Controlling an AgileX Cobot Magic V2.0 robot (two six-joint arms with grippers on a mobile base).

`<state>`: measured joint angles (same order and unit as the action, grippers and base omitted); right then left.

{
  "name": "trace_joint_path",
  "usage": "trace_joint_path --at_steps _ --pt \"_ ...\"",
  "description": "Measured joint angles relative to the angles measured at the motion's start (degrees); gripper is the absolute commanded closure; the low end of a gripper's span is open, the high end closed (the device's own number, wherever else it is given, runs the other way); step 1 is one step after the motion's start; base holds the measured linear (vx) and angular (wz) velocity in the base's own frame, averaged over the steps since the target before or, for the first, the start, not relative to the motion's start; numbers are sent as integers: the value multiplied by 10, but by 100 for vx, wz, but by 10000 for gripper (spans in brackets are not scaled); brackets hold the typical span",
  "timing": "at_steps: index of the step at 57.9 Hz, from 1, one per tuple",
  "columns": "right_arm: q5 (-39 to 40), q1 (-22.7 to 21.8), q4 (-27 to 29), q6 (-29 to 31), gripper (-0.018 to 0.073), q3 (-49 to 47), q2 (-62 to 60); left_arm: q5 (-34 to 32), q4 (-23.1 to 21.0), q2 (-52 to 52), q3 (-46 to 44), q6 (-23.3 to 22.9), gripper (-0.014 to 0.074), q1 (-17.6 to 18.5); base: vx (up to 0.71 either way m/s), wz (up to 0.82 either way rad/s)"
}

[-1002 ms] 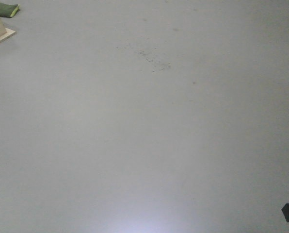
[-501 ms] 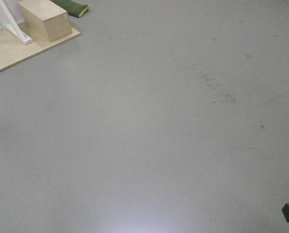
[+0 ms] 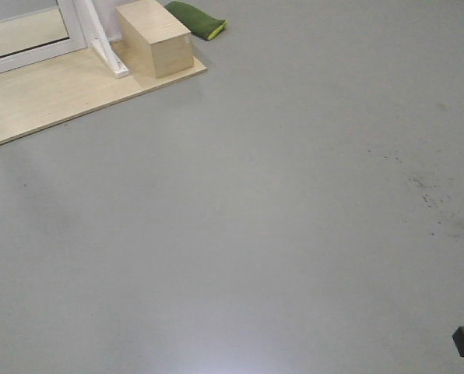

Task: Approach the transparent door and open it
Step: 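Drive up to the white-framed glass sliding door on the wooden platform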

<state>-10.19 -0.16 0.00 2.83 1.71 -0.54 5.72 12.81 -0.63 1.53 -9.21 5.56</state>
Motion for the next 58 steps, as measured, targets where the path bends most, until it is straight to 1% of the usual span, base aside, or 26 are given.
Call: trace_joint_path --at_steps 58 --pt "0 0 0 0 567 0 0 0 0 0 0 0 602 0 51 39"
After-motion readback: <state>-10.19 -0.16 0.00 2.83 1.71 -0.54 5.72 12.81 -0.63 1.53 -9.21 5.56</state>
